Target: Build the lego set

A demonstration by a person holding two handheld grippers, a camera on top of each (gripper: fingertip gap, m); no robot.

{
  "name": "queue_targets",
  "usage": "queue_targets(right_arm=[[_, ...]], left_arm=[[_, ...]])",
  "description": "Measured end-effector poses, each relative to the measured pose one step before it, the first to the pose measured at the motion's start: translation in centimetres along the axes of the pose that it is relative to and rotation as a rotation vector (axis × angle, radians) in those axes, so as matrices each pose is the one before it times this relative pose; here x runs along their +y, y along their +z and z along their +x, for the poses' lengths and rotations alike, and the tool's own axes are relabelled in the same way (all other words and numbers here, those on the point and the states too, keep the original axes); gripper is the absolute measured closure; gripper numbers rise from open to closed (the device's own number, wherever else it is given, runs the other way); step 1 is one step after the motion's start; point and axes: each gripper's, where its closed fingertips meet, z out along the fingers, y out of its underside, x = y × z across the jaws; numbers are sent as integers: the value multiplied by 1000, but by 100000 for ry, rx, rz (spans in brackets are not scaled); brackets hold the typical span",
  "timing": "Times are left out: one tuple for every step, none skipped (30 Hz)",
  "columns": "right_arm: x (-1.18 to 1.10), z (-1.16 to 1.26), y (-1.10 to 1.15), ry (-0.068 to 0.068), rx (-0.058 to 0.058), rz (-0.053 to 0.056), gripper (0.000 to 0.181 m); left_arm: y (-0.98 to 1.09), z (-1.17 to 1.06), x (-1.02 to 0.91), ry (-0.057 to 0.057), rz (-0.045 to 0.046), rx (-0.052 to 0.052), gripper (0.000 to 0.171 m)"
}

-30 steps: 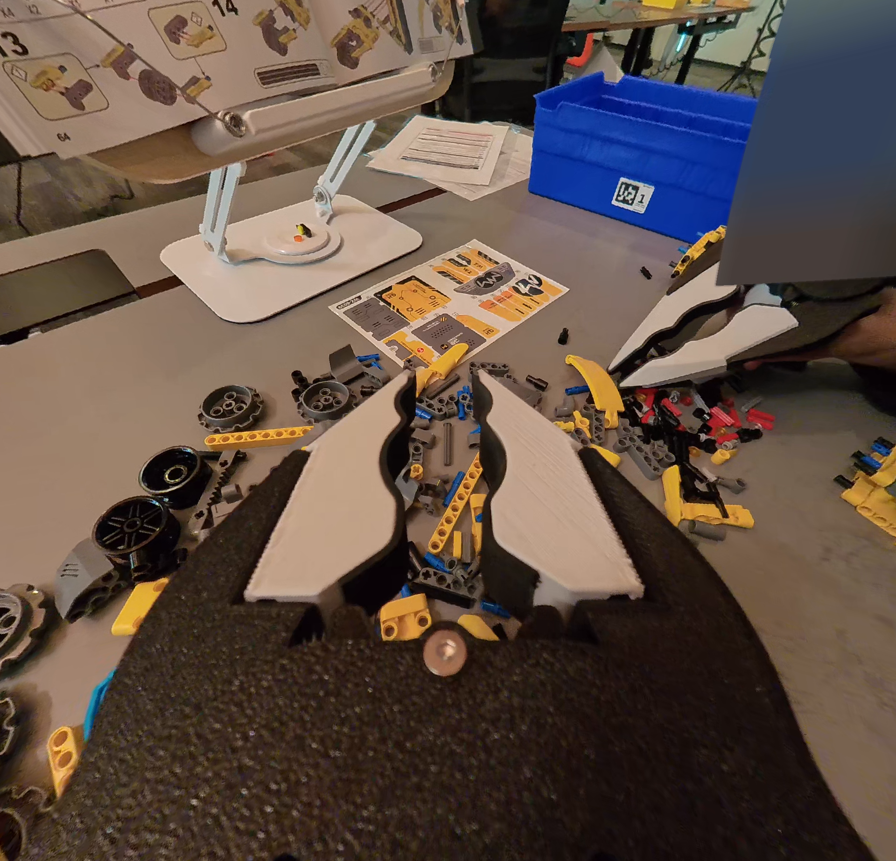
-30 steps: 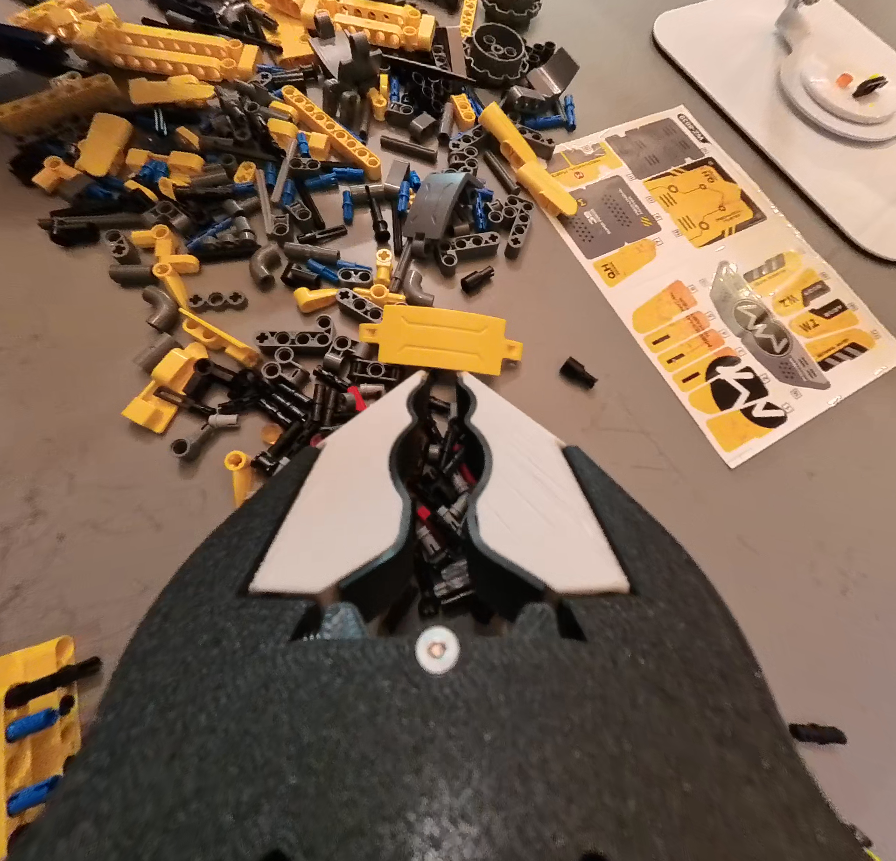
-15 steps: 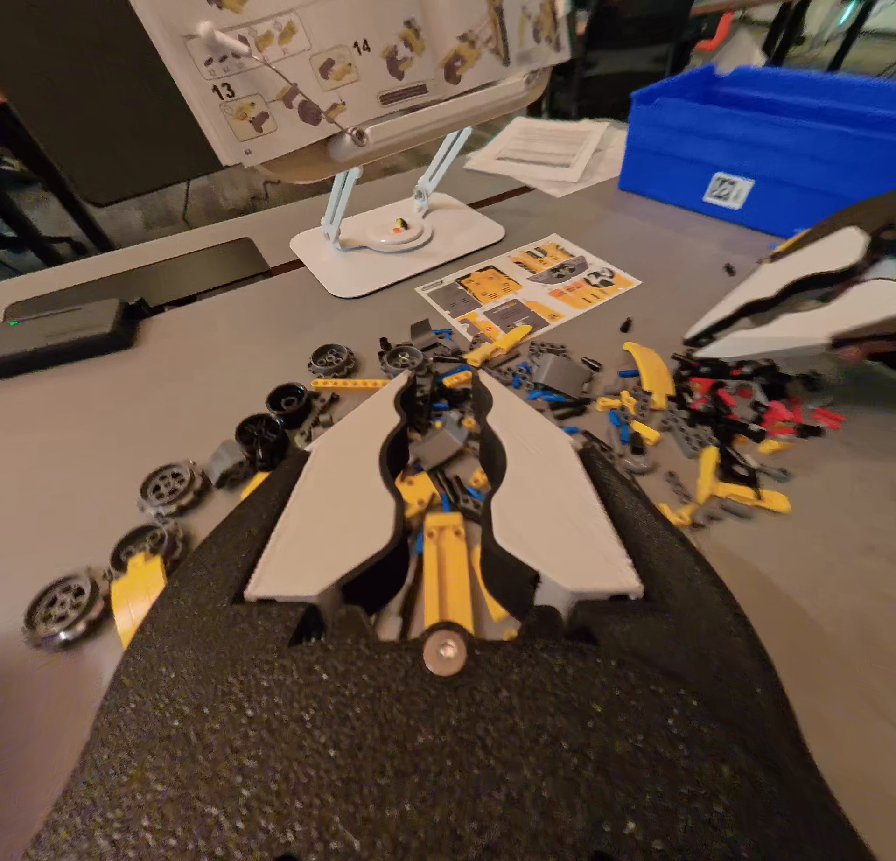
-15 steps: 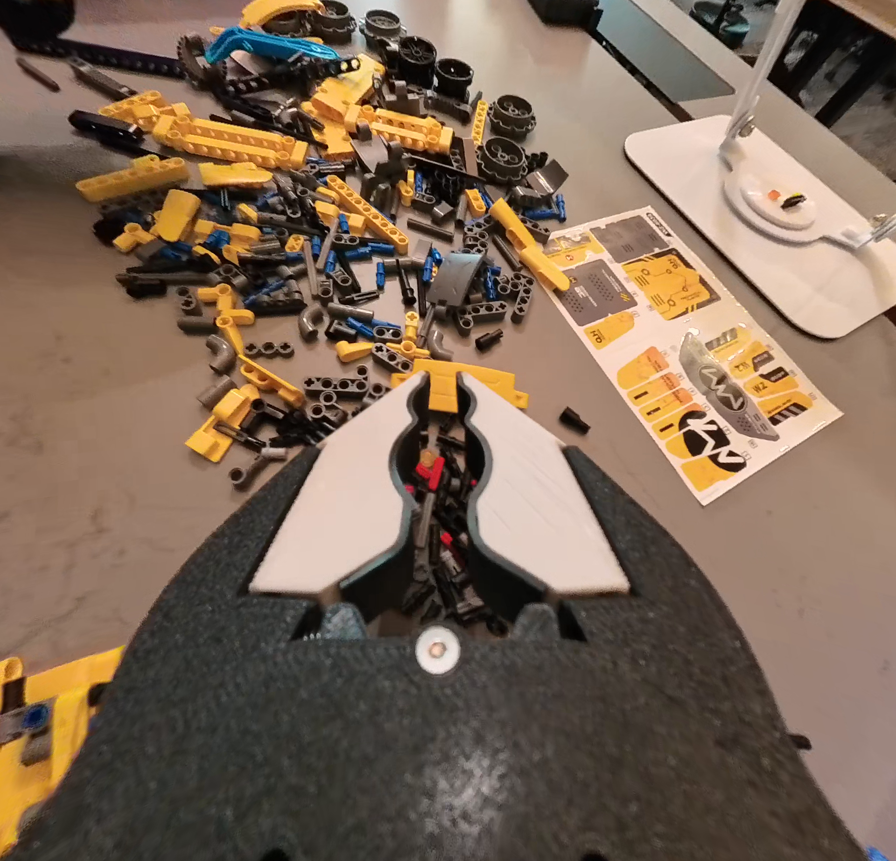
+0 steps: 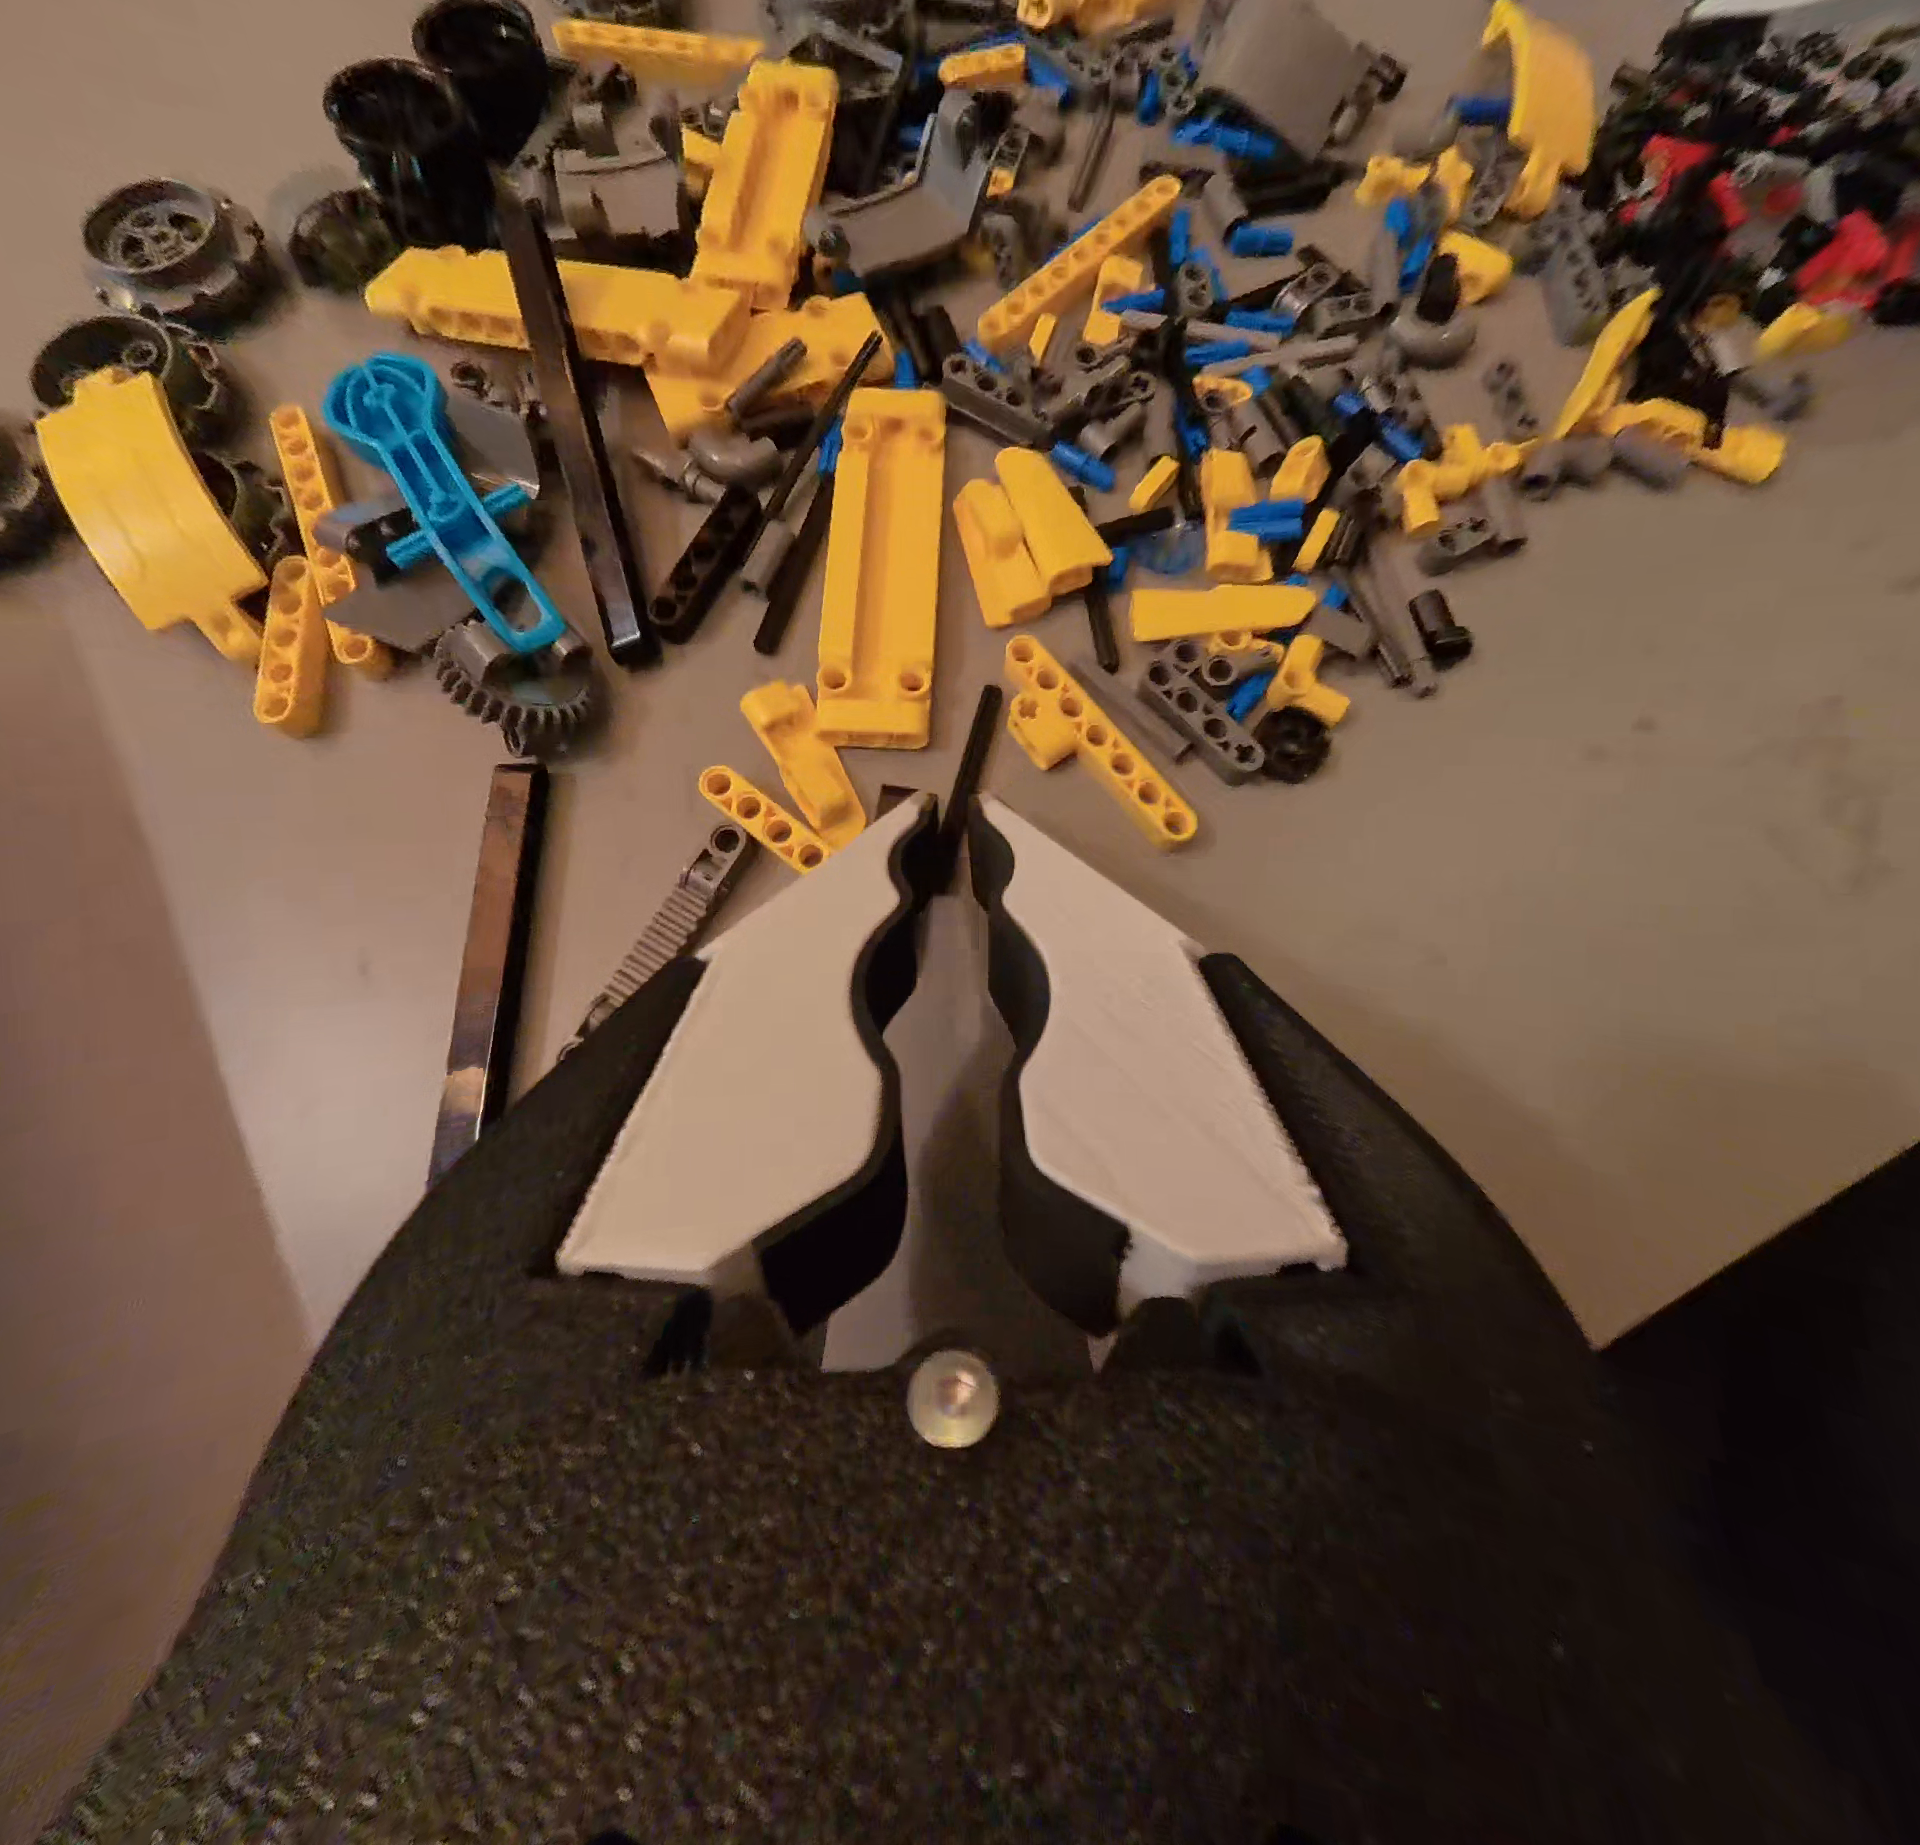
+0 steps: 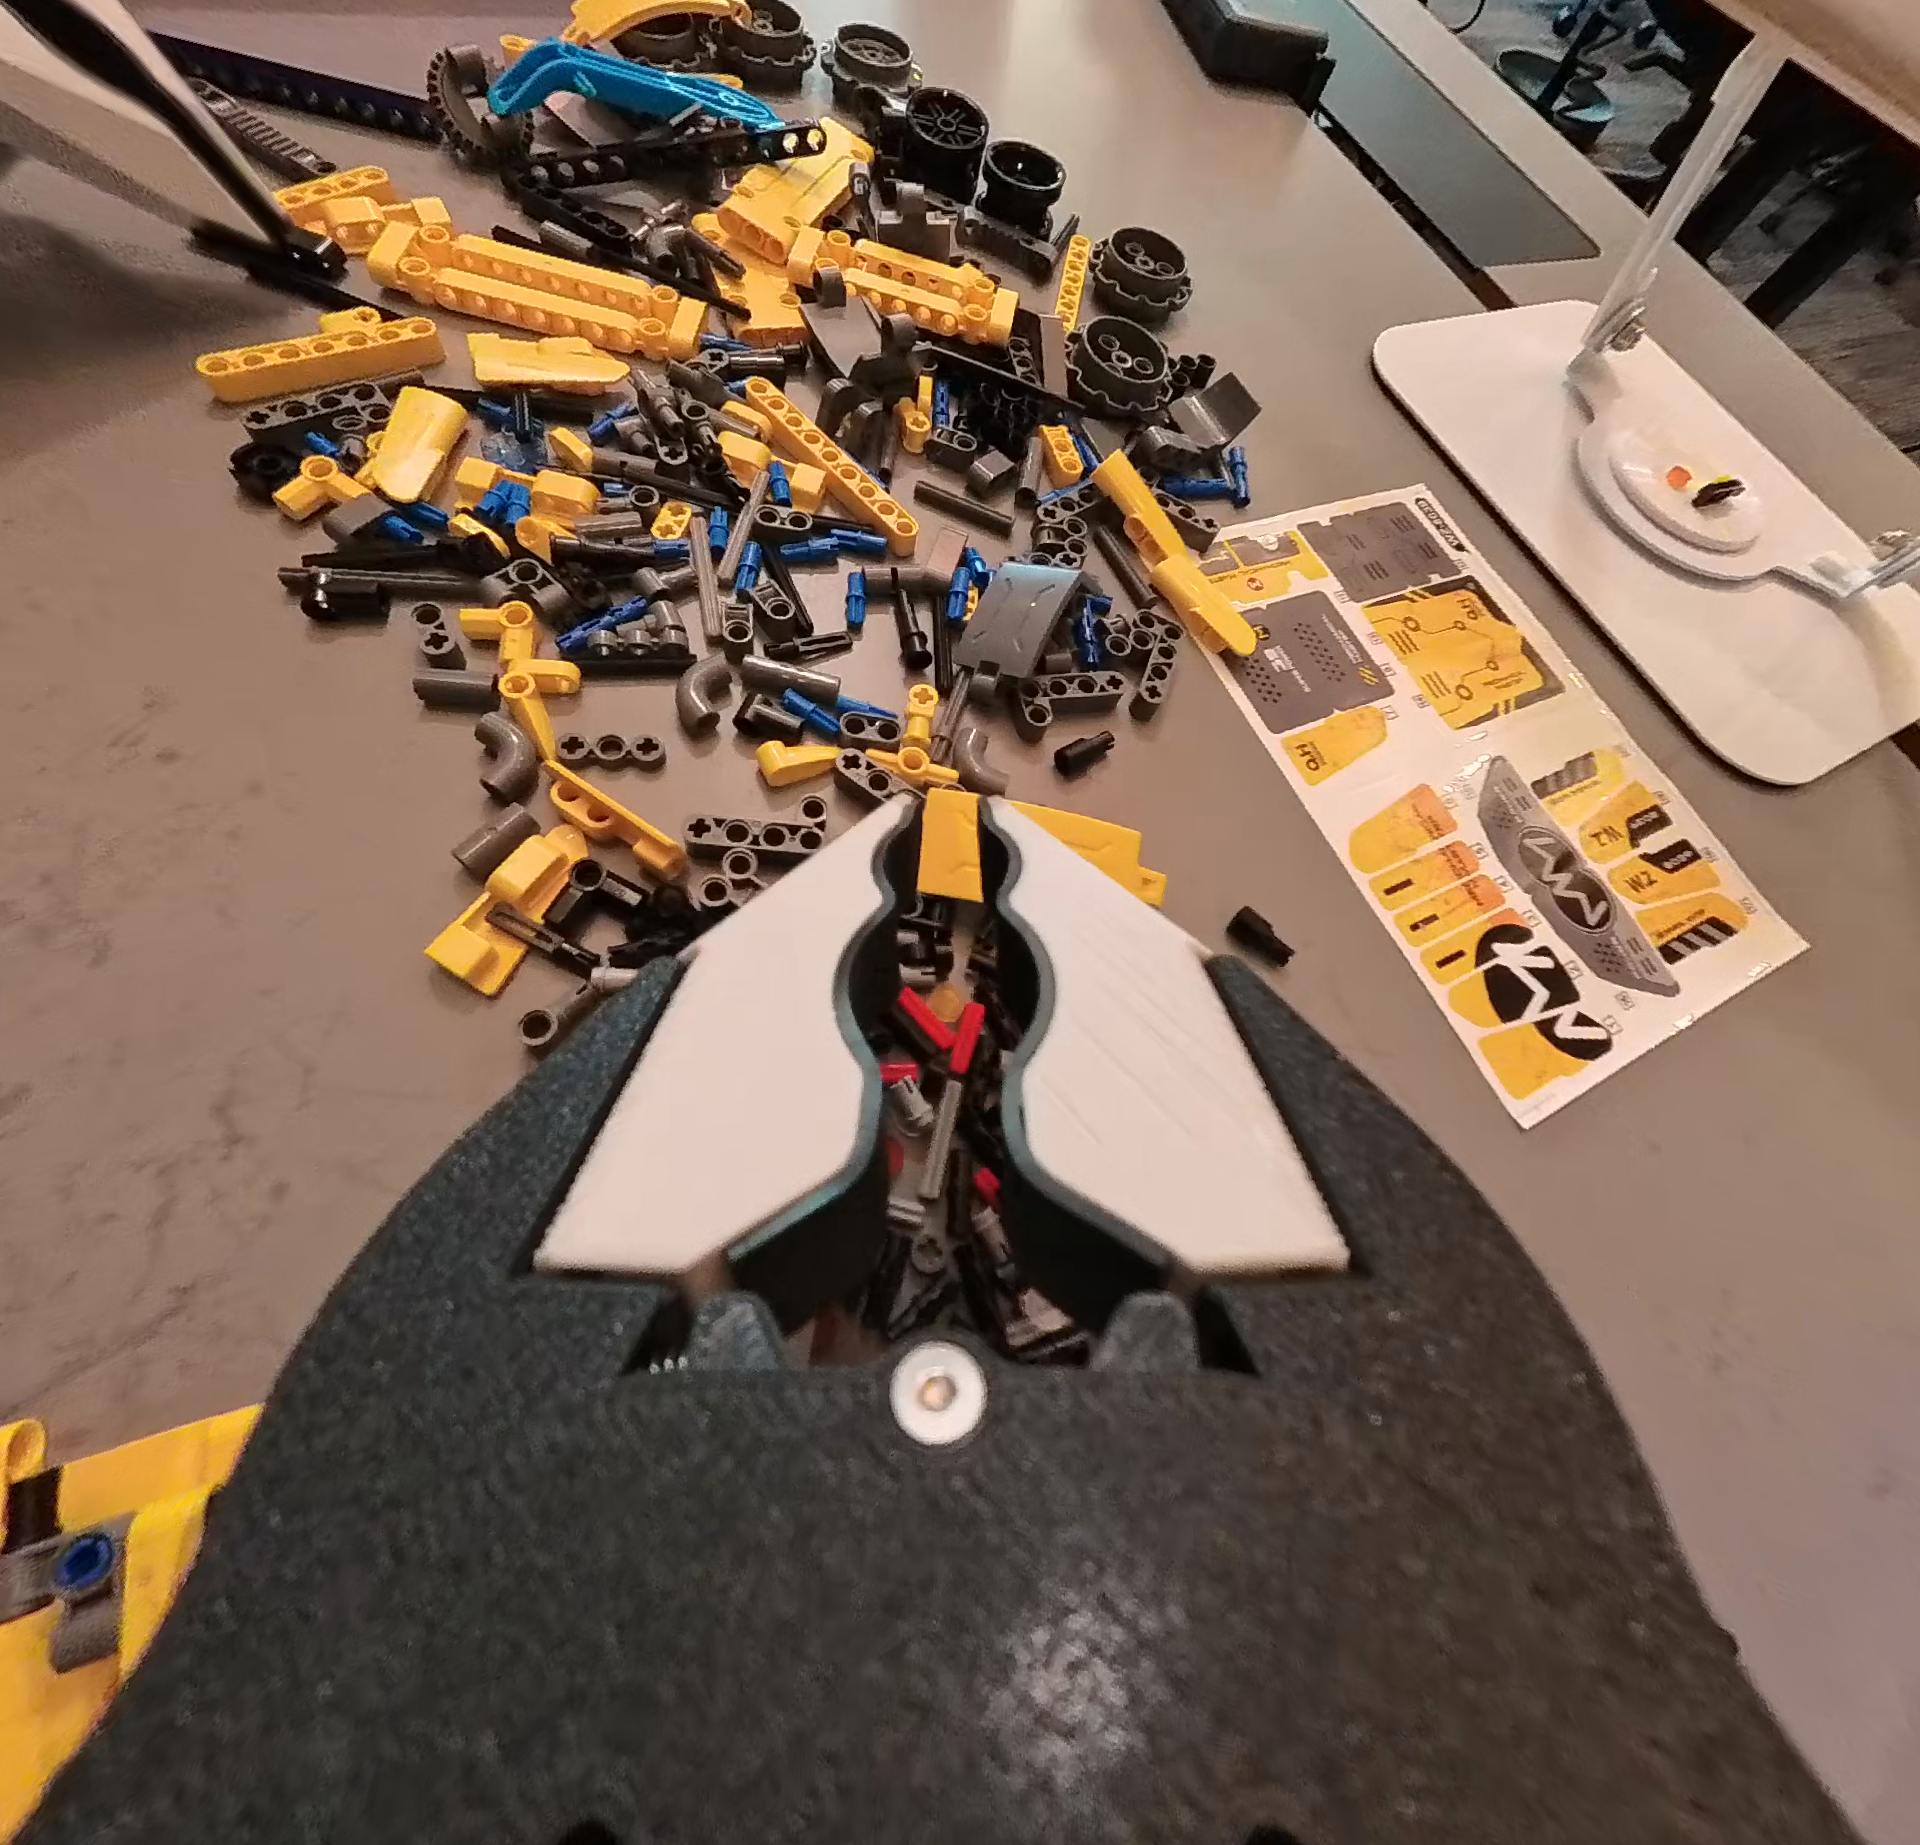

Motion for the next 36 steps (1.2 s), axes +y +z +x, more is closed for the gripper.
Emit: queue_targets(right_arm=[[-39, -19, -20, 290, -195, 236, 171], [-29, -2, -16, 337, -167, 262, 171], [-40, 3, -35, 321, -146, 255, 171], [-44, 1, -34, 300, -173, 278, 171], [-59, -19, -20, 254, -226, 311, 171], [-73, -47, -29, 162, -261, 322, 171], [-73, -63, -35, 0, -228, 288, 171], [-67, -73, -28, -190, -115, 224, 171], [-66, -67, -22, -329, -25, 137, 171], [-48, -88, -27, -404, -45, 59, 171], [-66, -99, -22, -440, -108, 68, 171], [-86, -105, -27, -455, -89, 159, 171], [-81, -106, -21, -442, -75, 176, 171], [-65, -100, -13, -402, -91, 113, 171], [-41, -84, 0, -370, -86, 74, 171], [-37, -61, 4, -325, -56, 56, 171], [-24, -49, 6, -241, -49, 68, 171], [-11, -33, 0, -106, -66, 43, 171], [-8, -9, 4, 6, -64, 57, 171], [-16, 0, -8, 82, -18, 108, 171], [-6, 32, -13, 130, 33, 102, 171], [-2, 40, -9, 137, 75, 44, 171], [7, 51, -20, 66, 138, 10, 171], [0, 83, -19, -38, 281, -31, 171], [9, 94, -30, -59, 368, -63, 171], [4, 81, -33, 14, 333, 3, 171], [-23, 85, -45, 99, 259, 150, 171], [-35, 56, -45, 171, 179, 244, 171], [-34, 34, -23, 202, 76, 213, 171], [-19, 13, 0, 169, -36, 140, 171], [0, -15, 9, 126, -93, 80, 171], [2, -43, 8, 76, -187, 27, 171], [-18, -76, 9, 104, -358, 82, 171], [-49, -121, -7, 229, -601, 248, 171], [-99, -132, -38, 257, -656, 450, 171], [-138, -138, -48, 128, -542, 599, 171]], left_arm=[[205, 9, 97, 361, -618, -144, 167], [149, 10, 53, 675, -986, -353, 166], [90, 40, -55, 1176, -171, -462, 166], [86, 76, -35, 1237, -251, -309, 166], [85, 27, -17, 984, -330, -557, 166], [68, -35, -55, 762, -8, -902, 165], [71, -28, -20, 563, -150, -668, 165], [60, -12, -36, 366, -128, -353, 165], [78, -17, -35, 128, -127, -161, 165], [102, 6, -7, -54, -401, 128, 165], [170, 79, 160, 5, -1517, 605, 165], [221, 89, 235, 212, -1996, 530, 165], [11, 49, -138, 318, 533, 49, 166], [49, 33, -3, 220, -262, 144, 166], [15, 27, -8, -173, -66, 283, 166], [-7, 67, 4, -523, -89, 726, 167], [-44, 35, 14, -602, -118, 507, 168], [-100, 78, -44, -166, 219, 468, 168], [-221, 76, -257, 273, 1445, -130, 168], [-385, 92, -464, 707, 2441, -502, 168], [-481, 198, -600, 892, 2820, -103, 168], [-491, 414, -682, 958, 2890, 1112, 168], [-439, 691, -730, 861, 2867, 2337, 168], [-326, 896, -764, 455, 2835, 2958, 168], [-146, 1192, -720, 508, 2622, 4053, 168], [91, 1466, -557, 641, 1846, 5206, 168], [361, 1517, -333, 363, 531, 5167, 168], [637, 1533, -111, -30, -552, 5202, 168], [838, 1601, 78, -368, -1491, 5772, 168], [977, 1600, 199, -1099, -1976, 6230, 168], [1012, 1497, 266, -1535, -2223, 6194, 168], [951, 1281, 340, -1142, -2401, 5254, 168], [838, 967, 368, -304, -2259, 3548, 168], [687, 573, 367, 514, -2176, 1186, 168], [531, 303, 362, 1097, -2248, -413, 168], [395, 135, 358, 1550, -2285, -1363, 168]])
